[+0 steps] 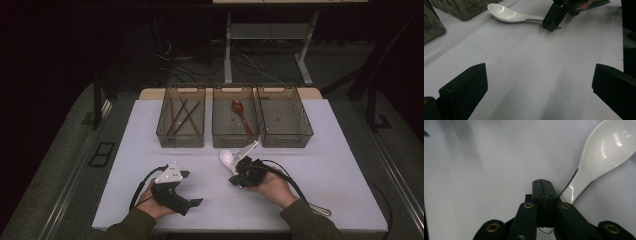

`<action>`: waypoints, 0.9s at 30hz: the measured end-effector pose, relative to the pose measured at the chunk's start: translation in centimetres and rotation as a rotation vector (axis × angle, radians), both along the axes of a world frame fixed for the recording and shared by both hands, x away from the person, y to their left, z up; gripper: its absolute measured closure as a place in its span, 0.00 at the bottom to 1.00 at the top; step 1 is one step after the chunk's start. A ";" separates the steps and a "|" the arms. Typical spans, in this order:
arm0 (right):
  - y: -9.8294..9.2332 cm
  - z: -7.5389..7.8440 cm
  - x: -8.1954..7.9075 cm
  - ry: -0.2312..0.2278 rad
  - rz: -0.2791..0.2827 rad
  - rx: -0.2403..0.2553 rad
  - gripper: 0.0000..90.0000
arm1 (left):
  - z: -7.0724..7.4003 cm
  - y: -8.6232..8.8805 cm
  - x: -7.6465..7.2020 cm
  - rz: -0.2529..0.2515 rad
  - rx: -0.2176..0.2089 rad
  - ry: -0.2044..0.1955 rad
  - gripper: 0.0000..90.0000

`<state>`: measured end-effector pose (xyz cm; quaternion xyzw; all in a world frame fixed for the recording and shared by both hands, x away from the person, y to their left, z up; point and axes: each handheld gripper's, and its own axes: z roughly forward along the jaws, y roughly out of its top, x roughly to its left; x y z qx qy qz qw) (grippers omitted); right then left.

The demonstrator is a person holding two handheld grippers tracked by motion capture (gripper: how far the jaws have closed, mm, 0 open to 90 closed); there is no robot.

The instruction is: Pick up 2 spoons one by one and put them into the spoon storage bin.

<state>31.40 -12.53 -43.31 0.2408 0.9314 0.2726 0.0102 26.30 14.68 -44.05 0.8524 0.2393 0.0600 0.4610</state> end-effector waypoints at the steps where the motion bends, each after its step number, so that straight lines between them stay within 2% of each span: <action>1: -0.1 0.0 0.0 -0.001 -0.004 0.009 1.00 | 0.0 0.0 0.0 -0.001 0.000 -0.001 0.00; 6: -0.9 0.0 0.2 0.001 -0.025 0.009 1.00 | 0.0 0.0 0.0 0.002 -0.005 0.004 0.00; 13: -2.0 0.1 0.8 -0.037 -0.044 -0.023 1.00 | 0.0 0.0 0.0 -0.003 0.006 0.000 0.00; 18: -3.2 0.1 1.5 -0.040 -0.096 -0.024 1.00 | -0.1 0.0 0.1 -0.006 0.009 0.001 0.00; 25: -4.4 0.0 2.3 -0.030 -0.147 0.001 1.00 | 0.0 0.0 0.0 -0.005 0.012 0.000 0.00; 27: -4.6 0.1 2.4 0.000 -0.138 0.043 1.00 | -0.1 -0.1 0.0 0.001 0.003 0.002 0.00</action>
